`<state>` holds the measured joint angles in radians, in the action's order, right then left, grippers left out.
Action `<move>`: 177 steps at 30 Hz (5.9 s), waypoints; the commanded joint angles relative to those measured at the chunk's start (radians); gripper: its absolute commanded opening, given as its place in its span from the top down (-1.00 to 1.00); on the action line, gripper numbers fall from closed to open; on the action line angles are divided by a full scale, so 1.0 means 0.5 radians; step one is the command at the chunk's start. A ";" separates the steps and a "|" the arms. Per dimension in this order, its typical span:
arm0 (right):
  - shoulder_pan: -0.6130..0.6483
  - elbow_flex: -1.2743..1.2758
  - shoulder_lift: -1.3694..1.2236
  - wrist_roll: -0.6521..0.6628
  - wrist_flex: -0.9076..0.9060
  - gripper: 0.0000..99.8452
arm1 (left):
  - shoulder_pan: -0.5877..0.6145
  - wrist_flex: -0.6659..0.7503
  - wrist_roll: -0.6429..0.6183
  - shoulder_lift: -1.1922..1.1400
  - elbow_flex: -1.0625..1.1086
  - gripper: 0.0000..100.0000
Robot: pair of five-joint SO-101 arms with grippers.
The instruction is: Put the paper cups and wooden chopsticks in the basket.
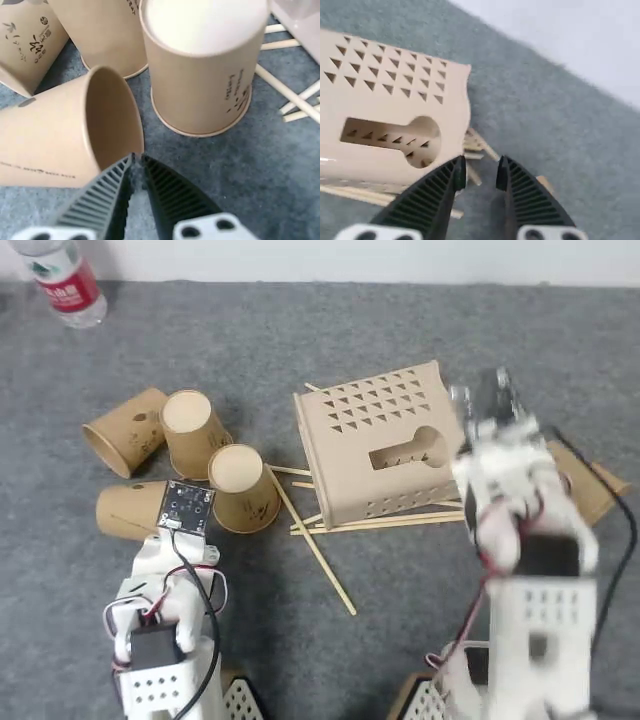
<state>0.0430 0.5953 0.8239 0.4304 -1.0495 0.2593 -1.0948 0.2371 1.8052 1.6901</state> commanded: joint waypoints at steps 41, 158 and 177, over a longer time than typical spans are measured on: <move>0.078 -1.835 -2.159 -0.196 -0.842 0.98 | 0.003 0.003 0.021 0.031 -0.014 0.97; 0.370 -0.580 -1.026 0.712 0.308 0.98 | 0.003 0.003 0.025 0.031 -0.014 0.97; 0.532 -0.331 -0.373 0.414 0.109 0.47 | 0.003 0.003 0.025 0.031 -0.014 0.97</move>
<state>0.3038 0.4404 0.5923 0.6974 -0.9789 0.2578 -1.0948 0.2401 1.8052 1.6901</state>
